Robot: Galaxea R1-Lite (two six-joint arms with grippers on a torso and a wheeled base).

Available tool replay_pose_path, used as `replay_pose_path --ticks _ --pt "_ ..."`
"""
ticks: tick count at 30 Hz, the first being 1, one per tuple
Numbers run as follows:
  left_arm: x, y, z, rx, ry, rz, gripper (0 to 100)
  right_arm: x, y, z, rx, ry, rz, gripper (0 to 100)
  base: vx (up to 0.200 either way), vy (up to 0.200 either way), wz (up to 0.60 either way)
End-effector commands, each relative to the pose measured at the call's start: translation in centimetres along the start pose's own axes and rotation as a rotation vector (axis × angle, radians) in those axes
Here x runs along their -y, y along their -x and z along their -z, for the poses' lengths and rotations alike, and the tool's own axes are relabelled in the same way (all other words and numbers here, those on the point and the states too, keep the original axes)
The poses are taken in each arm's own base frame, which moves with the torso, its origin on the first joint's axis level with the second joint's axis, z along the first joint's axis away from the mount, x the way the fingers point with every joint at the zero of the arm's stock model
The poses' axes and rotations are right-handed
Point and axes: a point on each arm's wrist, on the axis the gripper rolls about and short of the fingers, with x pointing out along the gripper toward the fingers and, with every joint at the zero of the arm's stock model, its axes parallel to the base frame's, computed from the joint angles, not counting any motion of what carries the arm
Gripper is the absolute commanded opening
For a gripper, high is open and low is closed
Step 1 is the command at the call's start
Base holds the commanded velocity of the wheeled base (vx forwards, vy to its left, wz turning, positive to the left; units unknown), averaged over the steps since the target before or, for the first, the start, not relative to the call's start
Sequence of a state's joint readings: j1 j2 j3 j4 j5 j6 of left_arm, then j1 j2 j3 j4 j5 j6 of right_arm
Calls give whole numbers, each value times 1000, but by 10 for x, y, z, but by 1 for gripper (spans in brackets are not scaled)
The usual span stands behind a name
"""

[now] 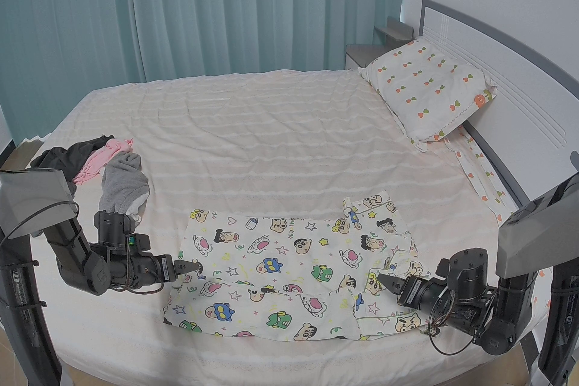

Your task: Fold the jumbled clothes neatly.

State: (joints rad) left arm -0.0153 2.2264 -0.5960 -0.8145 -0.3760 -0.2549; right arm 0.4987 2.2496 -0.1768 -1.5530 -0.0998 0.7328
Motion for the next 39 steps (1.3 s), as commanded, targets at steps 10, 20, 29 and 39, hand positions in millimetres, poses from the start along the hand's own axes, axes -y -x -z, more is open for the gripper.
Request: replay_pose_path --ticks 10,20,29,39 --pt "5 -22 13 -62 -21 13 100 -2 0 1 3 4 -11 100 0 0 0" --pt "6 -30 20 -72 -108 -44 100 -4 1 2 5 6 -14 100 0 0 0" --pt "10 -34 23 -78 -131 -54 100 -5 1 3 1 9 -16 100 0 0 0" --pt "19 -36 26 -89 -153 -38 0 -4 1 3 0 8 -13 100 0 0 0"
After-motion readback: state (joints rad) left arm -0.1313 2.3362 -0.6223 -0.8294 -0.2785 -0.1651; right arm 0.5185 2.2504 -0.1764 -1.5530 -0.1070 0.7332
